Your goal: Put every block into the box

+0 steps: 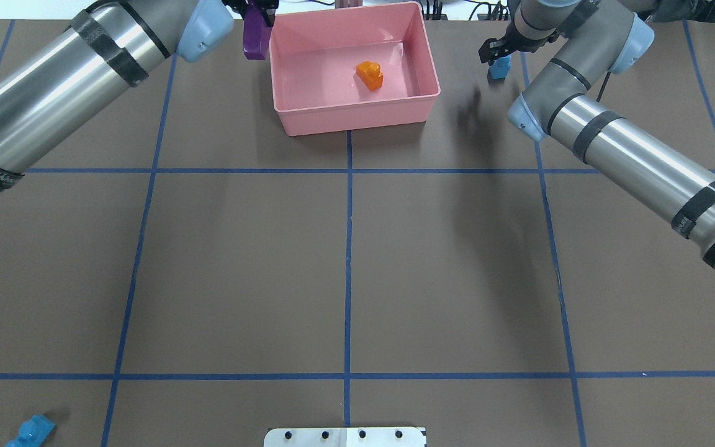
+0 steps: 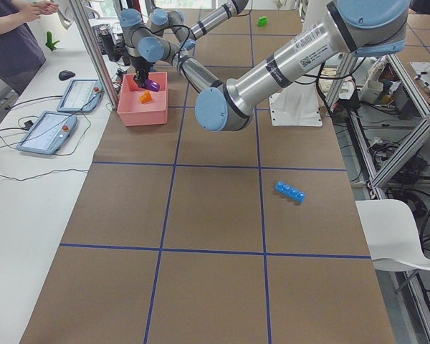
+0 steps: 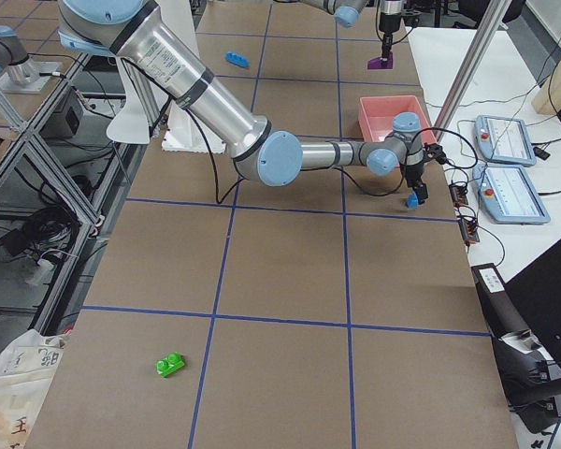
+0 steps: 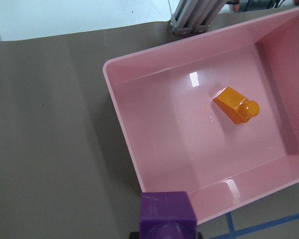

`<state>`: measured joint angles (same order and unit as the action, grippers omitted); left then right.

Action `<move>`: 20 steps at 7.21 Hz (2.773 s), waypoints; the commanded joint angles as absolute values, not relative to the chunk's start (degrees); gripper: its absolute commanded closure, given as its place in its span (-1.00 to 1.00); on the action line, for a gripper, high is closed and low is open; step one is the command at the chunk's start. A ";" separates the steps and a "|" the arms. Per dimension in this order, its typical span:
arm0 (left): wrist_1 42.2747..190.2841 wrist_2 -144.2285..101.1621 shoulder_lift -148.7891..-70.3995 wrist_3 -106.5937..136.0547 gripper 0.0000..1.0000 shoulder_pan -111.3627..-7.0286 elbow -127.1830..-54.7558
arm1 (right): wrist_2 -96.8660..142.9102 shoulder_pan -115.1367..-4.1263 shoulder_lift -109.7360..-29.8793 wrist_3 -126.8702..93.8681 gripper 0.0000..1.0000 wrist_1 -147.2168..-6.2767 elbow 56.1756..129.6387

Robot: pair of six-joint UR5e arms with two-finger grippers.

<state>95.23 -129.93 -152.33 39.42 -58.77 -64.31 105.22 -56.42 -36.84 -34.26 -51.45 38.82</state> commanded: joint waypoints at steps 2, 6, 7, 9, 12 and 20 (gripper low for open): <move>102.00 -127.03 -157.15 42.52 1.00 -58.62 -55.40 | 104.68 -55.11 -35.60 -34.28 -0.53 -49.48 34.38; 119.04 -116.76 -158.99 50.06 1.00 -54.07 -43.18 | 104.59 -55.37 -35.33 -34.28 0.50 -49.48 33.93; 122.57 -114.02 -159.52 51.66 1.00 -52.49 -40.46 | 104.59 -55.46 -35.25 -34.28 0.61 -49.48 33.93; 123.40 -110.04 -160.13 56.92 1.00 -49.14 -39.73 | 105.02 -56.77 -34.63 -34.28 0.79 -49.48 33.93; 123.40 -109.34 -160.14 57.92 -0.91 -47.47 -39.73 | 111.17 -61.34 -31.75 -34.36 1.00 -51.05 34.01; 91.72 -122.61 -152.71 42.84 -1.00 -57.91 -67.24 | 113.41 -57.42 -18.99 -44.38 1.00 -57.57 35.07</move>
<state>99.66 -122.00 -157.07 48.23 -56.28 -58.03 116.12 -59.90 -20.17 -43.51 -58.14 35.03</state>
